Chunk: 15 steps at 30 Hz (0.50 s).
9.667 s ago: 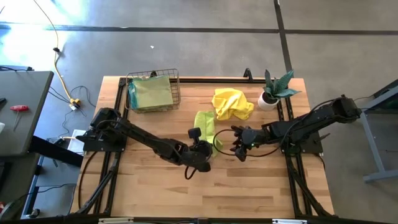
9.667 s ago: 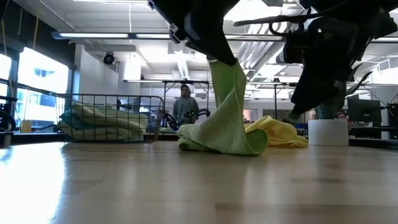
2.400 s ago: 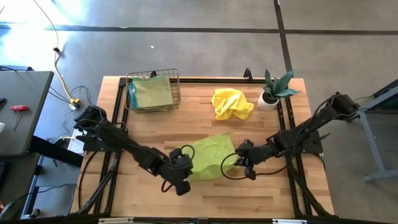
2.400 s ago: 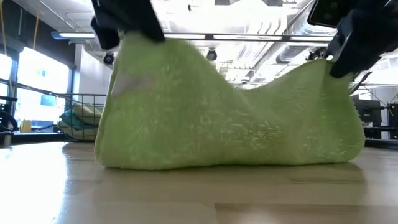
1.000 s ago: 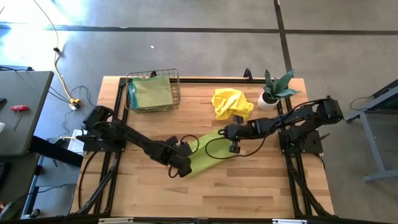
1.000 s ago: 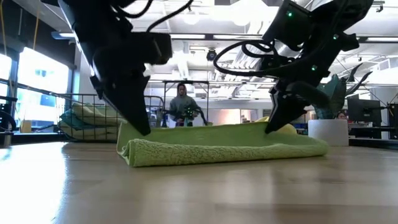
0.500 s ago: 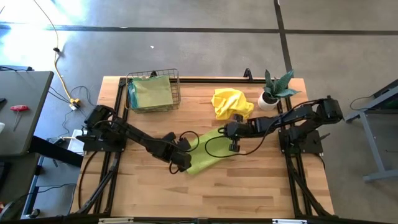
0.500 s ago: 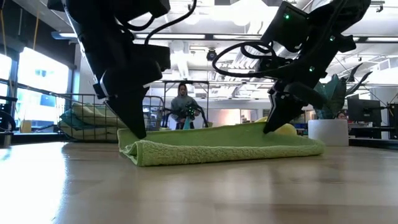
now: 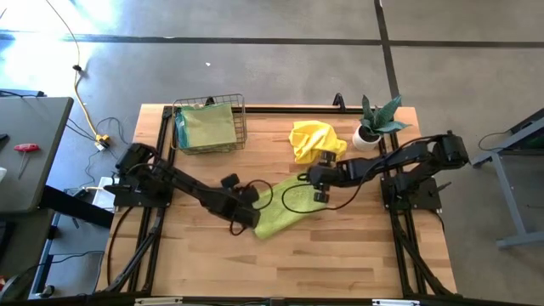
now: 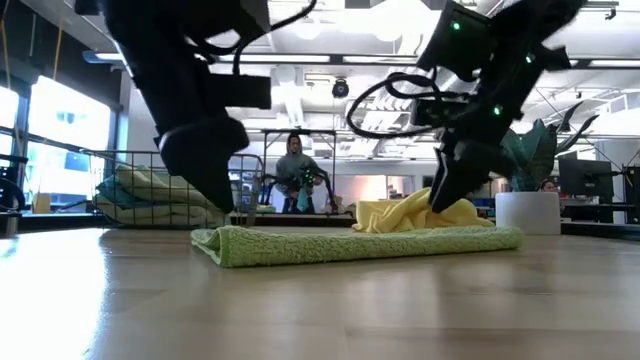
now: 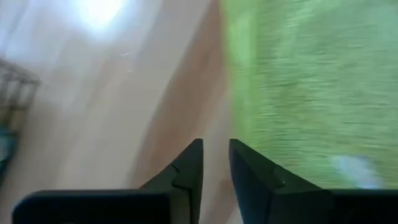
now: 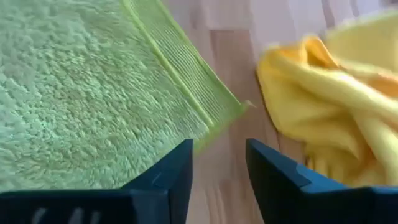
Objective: Fold microfiber towels
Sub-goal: Fold the light green towel
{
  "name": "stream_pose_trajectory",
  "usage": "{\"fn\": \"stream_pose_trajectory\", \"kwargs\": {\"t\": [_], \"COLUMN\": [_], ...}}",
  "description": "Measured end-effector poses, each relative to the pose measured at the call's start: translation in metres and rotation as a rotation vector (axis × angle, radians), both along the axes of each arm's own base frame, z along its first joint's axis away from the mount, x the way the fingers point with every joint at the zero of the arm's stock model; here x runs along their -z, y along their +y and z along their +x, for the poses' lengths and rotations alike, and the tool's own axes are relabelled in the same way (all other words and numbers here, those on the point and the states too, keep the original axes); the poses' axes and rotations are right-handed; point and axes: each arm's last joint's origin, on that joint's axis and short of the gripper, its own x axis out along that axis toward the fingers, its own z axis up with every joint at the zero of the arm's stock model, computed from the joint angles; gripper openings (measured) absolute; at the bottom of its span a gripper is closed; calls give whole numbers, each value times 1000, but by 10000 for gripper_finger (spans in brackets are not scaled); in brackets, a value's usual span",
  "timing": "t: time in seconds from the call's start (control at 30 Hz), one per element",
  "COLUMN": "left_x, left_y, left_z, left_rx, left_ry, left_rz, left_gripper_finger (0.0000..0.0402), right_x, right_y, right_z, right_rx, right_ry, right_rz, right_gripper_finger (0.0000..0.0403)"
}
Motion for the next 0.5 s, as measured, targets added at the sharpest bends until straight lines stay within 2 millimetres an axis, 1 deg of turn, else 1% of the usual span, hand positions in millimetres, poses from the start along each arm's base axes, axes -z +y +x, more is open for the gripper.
{"fn": "stream_pose_trajectory", "kwargs": {"t": [0.07, 0.13, 0.23, 0.3, 0.37, 0.43, 0.5], "left_x": [-4, -8, -11, -12, -13, -14, -15], "left_y": [4, 6, 3, -4, -15, -27, -37], "left_z": [0, 3, 10, 14, 16, 17, 16], "left_rx": [-36, -68, -37, 28, 108, 189, 235], "left_ry": [17, 7, -21, -42, -54, -65, -74], "left_rz": [-10, -63, -176, -240, -266, -259, -219], "left_gripper_finger": [78, 83, 84, 82, 78, 74, 69], "right_x": [-8, -15, -15, -10, -4, 0, 2], "right_y": [0, 1, 6, 11, 16, 20, 24], "right_z": [1, -1, -1, -5, -10, -15, -19], "right_rx": [60, 119, 138, 120, 111, 118, 123], "right_ry": [34, 75, 83, 106, 137, 150, 148], "right_rz": [29, 70, 168, 249, 313, 354, 360], "right_gripper_finger": [147, 149, 149, 149, 149, 149, 149]}}
